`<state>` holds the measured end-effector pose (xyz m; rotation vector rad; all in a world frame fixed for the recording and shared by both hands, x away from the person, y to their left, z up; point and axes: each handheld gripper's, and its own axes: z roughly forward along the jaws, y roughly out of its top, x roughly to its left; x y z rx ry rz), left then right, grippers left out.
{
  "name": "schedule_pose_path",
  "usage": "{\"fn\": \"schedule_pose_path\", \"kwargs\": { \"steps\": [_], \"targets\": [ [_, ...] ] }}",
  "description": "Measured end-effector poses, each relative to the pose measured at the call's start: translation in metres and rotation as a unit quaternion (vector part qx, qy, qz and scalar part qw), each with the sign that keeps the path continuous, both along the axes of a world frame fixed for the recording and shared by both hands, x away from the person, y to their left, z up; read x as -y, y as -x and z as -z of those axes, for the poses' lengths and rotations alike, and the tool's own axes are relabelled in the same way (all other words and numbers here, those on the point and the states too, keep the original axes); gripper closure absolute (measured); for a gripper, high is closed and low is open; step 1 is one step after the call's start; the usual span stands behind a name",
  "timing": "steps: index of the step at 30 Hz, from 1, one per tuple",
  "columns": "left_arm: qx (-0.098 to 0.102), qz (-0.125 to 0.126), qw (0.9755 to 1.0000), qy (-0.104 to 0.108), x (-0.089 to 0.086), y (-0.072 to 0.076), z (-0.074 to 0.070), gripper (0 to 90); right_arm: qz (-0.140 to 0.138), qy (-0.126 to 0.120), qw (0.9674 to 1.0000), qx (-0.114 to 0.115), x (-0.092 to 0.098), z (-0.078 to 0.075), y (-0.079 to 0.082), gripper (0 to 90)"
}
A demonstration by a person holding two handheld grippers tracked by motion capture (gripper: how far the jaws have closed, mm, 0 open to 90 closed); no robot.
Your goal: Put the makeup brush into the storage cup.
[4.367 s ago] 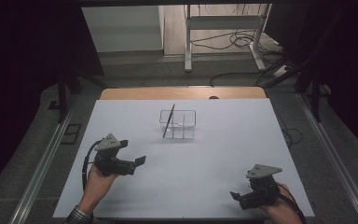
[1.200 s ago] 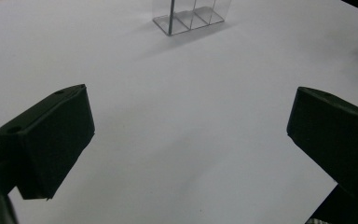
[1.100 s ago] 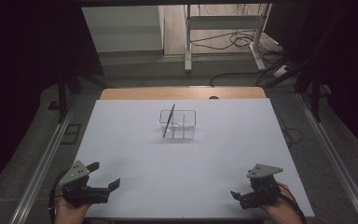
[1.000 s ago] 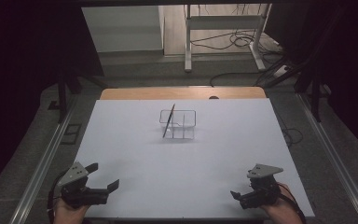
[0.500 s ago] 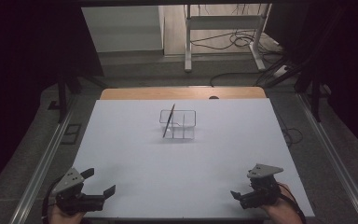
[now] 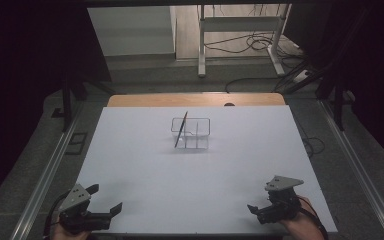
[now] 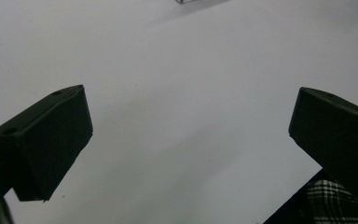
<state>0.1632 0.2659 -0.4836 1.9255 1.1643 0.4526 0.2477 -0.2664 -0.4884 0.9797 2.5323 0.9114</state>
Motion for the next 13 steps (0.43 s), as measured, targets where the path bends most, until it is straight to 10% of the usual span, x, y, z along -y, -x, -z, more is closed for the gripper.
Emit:
{"fn": "schedule_pose_path", "kwargs": {
  "steps": [13],
  "targets": [
    [-0.018, -0.006, 0.9996, -0.02, 0.0048, -0.0045, 0.0015, 1.1, -0.001, 0.002, 1.0, -0.002, -0.0002, 0.0012, -0.0005, 0.9]
  ]
}}
